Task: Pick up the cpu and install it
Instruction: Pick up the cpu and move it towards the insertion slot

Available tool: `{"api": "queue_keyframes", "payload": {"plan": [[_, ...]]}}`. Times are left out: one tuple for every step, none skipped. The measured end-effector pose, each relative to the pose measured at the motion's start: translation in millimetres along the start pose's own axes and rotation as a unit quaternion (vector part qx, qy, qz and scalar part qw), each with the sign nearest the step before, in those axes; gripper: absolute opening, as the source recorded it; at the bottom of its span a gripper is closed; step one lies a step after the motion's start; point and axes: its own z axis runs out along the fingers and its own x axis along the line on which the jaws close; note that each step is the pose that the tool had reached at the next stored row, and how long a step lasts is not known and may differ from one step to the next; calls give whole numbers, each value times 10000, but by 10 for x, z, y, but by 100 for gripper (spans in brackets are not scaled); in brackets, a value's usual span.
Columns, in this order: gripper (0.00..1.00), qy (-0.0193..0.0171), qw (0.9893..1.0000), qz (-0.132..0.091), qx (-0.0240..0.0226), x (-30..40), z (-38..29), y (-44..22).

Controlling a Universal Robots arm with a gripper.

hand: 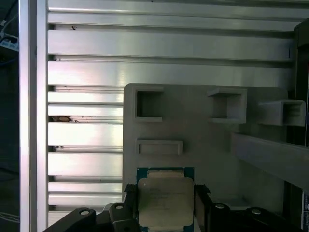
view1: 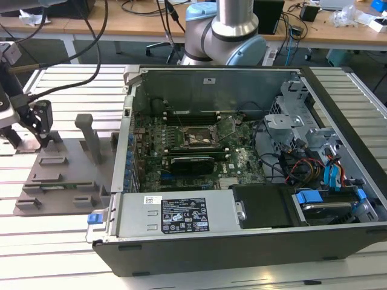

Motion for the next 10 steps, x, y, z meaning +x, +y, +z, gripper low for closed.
{"api": "queue_keyframes", "payload": {"plan": [[55,0,10000,0,0,0,-17,0],[55,1,10000,0,0,-1,-33,-1],[55,0,10000,0,1,-2,-71,-2],[55,0,10000,0,0,-3,-91,-3],[55,0,10000,0,1,-3,-118,-4],[55,0,10000,0,1,-4,-137,-4],[55,0,10000,0,1,-4,-151,-5],[55,0,10000,0,1,-5,-172,-6],[55,0,10000,0,1,-6,-202,-7],[55,0,10000,0,1,-6,-221,-7]]}}
